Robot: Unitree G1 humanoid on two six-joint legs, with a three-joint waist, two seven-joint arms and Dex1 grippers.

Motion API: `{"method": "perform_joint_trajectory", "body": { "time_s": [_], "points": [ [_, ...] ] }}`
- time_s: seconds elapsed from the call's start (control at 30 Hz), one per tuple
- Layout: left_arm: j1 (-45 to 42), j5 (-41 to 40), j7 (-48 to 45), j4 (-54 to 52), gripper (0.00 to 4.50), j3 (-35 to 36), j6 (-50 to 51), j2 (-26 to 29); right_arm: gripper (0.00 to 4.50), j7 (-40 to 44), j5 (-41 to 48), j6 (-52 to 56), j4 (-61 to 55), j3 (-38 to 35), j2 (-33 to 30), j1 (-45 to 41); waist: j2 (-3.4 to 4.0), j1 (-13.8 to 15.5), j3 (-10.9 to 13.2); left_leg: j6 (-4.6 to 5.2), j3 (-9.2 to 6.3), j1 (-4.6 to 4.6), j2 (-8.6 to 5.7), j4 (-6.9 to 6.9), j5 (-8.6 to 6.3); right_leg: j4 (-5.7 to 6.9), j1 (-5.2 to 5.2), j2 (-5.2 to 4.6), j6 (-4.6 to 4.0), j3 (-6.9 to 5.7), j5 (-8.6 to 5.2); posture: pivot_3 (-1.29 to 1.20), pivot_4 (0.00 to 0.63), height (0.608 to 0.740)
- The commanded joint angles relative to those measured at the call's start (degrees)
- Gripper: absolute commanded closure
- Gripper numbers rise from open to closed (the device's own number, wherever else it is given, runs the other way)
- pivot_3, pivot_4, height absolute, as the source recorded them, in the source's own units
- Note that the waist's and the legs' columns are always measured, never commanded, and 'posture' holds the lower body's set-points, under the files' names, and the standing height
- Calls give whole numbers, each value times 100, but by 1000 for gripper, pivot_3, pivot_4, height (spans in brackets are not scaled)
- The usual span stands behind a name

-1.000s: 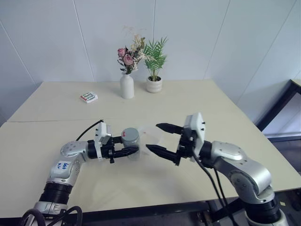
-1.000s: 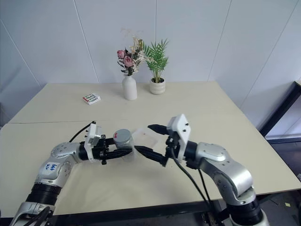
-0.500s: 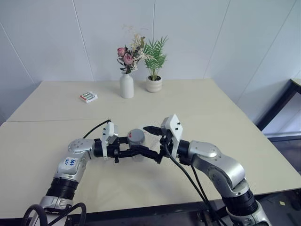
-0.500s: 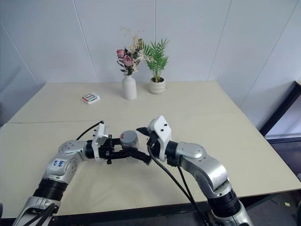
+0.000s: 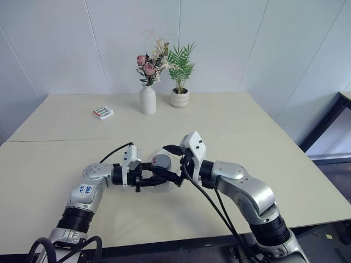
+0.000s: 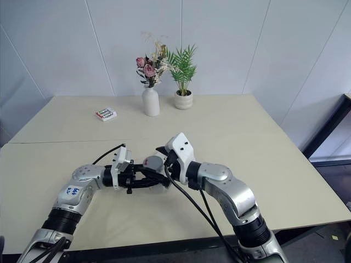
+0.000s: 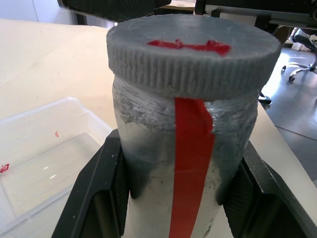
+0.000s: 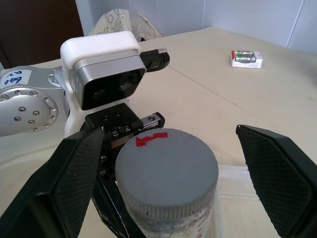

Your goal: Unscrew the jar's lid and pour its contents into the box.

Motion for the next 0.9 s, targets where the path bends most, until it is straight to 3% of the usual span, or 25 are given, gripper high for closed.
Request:
{"method": "perform_joint_trajectory", "body": {
  "time_s": [0.03, 0.37, 0.47, 0.6, 0.9],
  "points": [
    [-171, 28, -9, -73, 2466, 18, -79, -33, 0, -5, 22, 82, -87, -3, 45, -84, 0, 0, 0, 0, 0, 0, 0, 0, 0, 0, 0, 0, 0, 0, 0, 0, 150, 740],
    [-240, 57, 7, 21, 2466, 50, -124, -66, 0, 9, 21, 146, -81, -16, 126, -84, 0, -4, 0, 0, -1, -1, 0, -2, 0, -2, -1, 0, 0, -1, 0, 0, 150, 740],
    [-249, 64, 16, 39, 2466, 54, -131, -79, 566, 19, 33, 130, -72, -30, 165, -93, 0, -4, 0, 0, -1, -1, 0, -2, 0, -3, -1, 0, 0, -1, 0, 0, 150, 740],
    [-242, 78, 19, 52, 2466, 69, -142, -86, 1820, 51, 74, 103, -89, -76, 240, -112, 0, -3, 0, 0, -1, -3, 0, -1, 0, -4, -1, 0, 0, -1, 0, 0, 150, 740],
    [-203, 82, 1, 68, 2466, 88, -158, -82, 1820, 111, 239, 167, -72, -218, 369, -120, 0, -3, 0, 0, -2, -6, 0, -2, 0, -4, -3, 0, 0, -2, 0, 0, 150, 740]
  ]
}}
